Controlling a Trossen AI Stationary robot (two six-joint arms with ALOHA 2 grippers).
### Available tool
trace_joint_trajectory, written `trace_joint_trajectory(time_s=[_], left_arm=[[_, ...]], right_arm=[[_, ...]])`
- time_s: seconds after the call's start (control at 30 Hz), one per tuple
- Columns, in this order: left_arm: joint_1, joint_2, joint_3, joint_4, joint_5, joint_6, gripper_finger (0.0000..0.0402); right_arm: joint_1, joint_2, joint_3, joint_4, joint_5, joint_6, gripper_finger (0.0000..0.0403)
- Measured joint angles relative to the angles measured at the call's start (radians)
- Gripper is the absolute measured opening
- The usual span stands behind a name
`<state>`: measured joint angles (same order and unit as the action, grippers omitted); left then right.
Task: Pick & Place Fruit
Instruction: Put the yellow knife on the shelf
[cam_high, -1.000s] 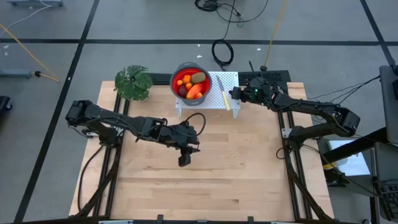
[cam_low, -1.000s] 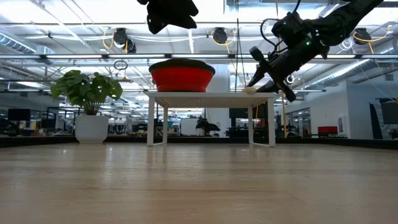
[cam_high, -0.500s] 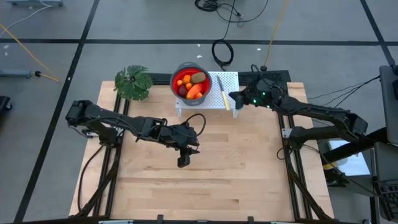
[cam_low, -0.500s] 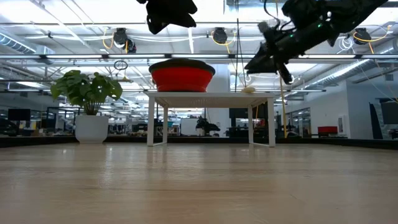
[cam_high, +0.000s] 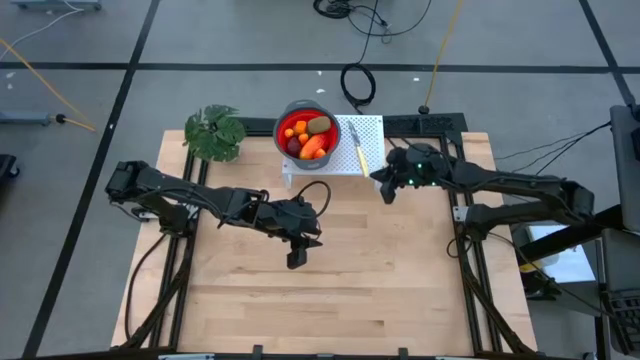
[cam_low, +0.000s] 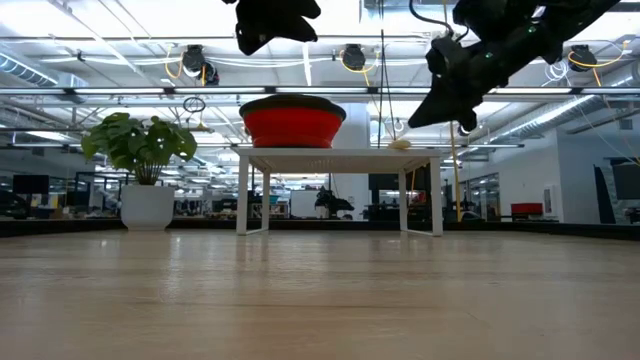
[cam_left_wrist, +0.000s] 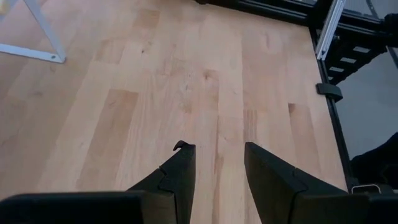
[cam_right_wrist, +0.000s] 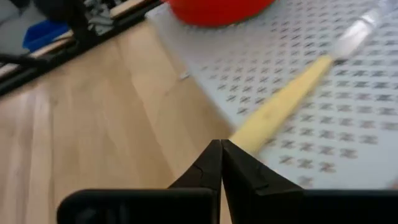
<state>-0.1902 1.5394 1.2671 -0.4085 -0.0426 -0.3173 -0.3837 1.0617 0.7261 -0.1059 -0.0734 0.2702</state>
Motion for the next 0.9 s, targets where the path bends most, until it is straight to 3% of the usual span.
trace_joint_trajectory(time_s=[0.43,0.9], left_arm=[[0.000,0.000,0.000,0.002,0.000,-0.008,0.0136],[0.000,0.000,0.000,0.002,-0.001,-0.011,0.0136]], right_arm=[[0.032,0.044,0.000,-0.022,0.097,-0.046,0.0001],[0.052,0.108,0.001,0.030,0.099,-0.040,0.0000]])
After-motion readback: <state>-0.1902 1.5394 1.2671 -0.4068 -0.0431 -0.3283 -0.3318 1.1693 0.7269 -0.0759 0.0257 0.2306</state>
